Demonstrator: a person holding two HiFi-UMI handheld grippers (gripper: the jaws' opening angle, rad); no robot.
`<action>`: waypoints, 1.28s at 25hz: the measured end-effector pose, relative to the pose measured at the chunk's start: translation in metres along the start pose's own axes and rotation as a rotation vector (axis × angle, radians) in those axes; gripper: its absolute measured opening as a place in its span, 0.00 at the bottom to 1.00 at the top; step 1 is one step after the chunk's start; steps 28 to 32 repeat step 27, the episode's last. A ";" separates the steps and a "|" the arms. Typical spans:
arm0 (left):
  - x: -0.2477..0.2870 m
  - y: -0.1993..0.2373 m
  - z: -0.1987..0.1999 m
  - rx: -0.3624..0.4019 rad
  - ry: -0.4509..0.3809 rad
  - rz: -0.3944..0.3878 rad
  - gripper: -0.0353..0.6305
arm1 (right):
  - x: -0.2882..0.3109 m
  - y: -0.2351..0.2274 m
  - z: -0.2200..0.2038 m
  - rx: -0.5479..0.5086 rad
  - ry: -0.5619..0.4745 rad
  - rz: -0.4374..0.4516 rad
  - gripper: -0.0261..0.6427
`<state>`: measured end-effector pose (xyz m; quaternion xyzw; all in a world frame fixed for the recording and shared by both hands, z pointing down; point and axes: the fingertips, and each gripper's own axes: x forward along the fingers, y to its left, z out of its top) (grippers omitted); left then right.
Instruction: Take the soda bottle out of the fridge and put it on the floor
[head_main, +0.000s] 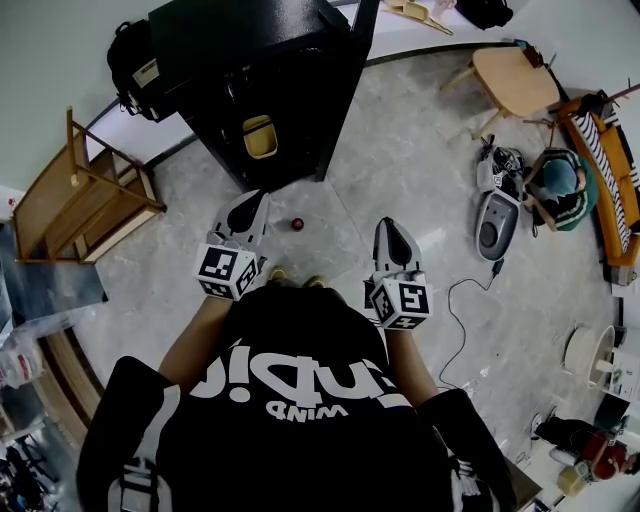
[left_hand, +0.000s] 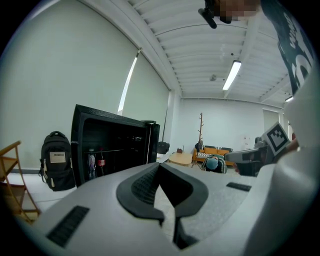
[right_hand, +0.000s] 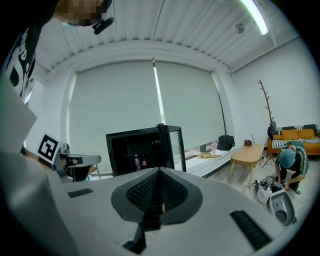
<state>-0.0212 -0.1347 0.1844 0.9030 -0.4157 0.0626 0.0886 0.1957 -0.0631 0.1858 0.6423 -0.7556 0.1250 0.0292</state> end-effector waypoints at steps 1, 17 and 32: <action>0.000 0.000 0.000 -0.001 0.000 0.003 0.06 | 0.001 0.001 0.001 -0.005 0.000 0.000 0.07; -0.006 0.004 -0.003 -0.019 0.005 0.009 0.06 | 0.007 0.010 0.003 -0.025 0.013 0.025 0.07; -0.006 0.007 -0.005 -0.019 0.012 0.024 0.06 | 0.007 0.007 0.000 -0.029 0.016 0.016 0.07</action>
